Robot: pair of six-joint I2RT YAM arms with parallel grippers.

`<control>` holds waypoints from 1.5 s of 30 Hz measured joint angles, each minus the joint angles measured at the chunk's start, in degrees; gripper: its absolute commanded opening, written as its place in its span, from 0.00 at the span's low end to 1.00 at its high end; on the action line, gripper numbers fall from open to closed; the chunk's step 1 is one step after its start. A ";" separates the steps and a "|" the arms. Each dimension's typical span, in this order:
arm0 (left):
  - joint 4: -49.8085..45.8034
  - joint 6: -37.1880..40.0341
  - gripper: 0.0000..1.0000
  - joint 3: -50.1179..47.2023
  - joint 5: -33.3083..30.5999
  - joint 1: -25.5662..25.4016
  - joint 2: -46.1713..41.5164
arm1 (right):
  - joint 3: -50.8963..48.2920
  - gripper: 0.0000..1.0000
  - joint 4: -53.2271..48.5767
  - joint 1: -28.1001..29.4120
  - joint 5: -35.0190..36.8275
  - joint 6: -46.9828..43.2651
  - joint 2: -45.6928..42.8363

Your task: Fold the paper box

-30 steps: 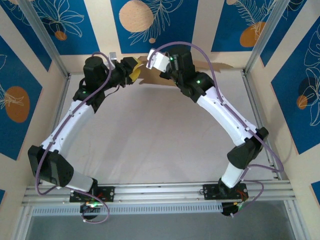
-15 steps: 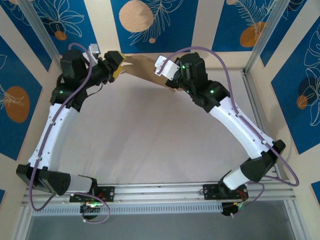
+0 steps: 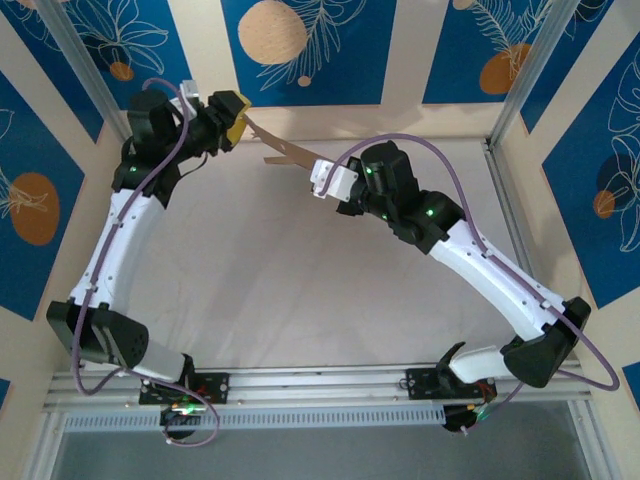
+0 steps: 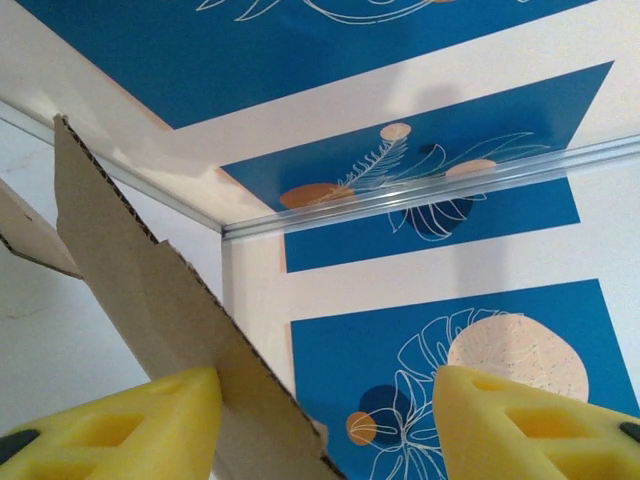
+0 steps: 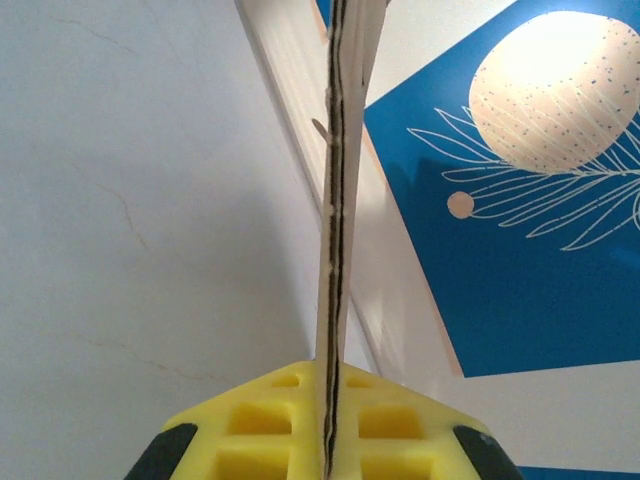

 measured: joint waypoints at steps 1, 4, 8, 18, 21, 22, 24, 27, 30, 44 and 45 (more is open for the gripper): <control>0.37 0.07 0.57 -0.31 -0.24 -0.74 0.00 | 0.04 0.00 -0.07 0.02 0.33 0.00 0.02; 0.85 1.33 0.56 -0.92 -1.66 -3.45 -0.02 | 0.94 0.00 -2.12 0.13 1.49 -0.07 0.63; 0.85 3.98 0.55 -2.49 -4.02 -6.38 -0.72 | 4.37 0.00 -5.20 0.52 2.67 -0.35 3.96; -0.04 6.95 0.59 -6.03 -5.38 -9.99 -4.09 | 16.61 0.00 -11.32 0.92 6.67 1.62 14.23; -2.25 8.74 0.63 -6.03 -6.43 -9.44 -5.42 | 18.14 0.00 -11.87 0.90 7.74 2.05 15.04; -3.23 9.22 0.63 -6.01 -6.56 -8.87 -6.01 | 18.14 0.00 -11.85 0.85 7.93 2.05 15.04; -5.27 10.21 0.64 -6.01 -6.73 -7.45 -6.88 | 18.14 0.00 -11.13 0.74 8.31 2.05 15.02; -8.09 11.30 0.64 -5.99 -6.86 -4.15 -7.34 | 18.14 0.00 -9.31 0.35 8.61 2.03 14.60; -9.84 12.15 0.65 -5.77 -6.84 -1.81 -7.21 | 18.12 0.00 -9.03 0.00 8.46 1.79 13.44; -4.83 5.81 0.56 -8.39 -1.81 -2.82 -7.43 | 17.59 0.00 -7.82 -0.66 5.62 -0.42 9.73; -4.52 5.31 0.55 -8.59 -1.66 -3.45 -7.43 | 17.59 0.00 -7.82 -0.66 5.62 -0.55 9.73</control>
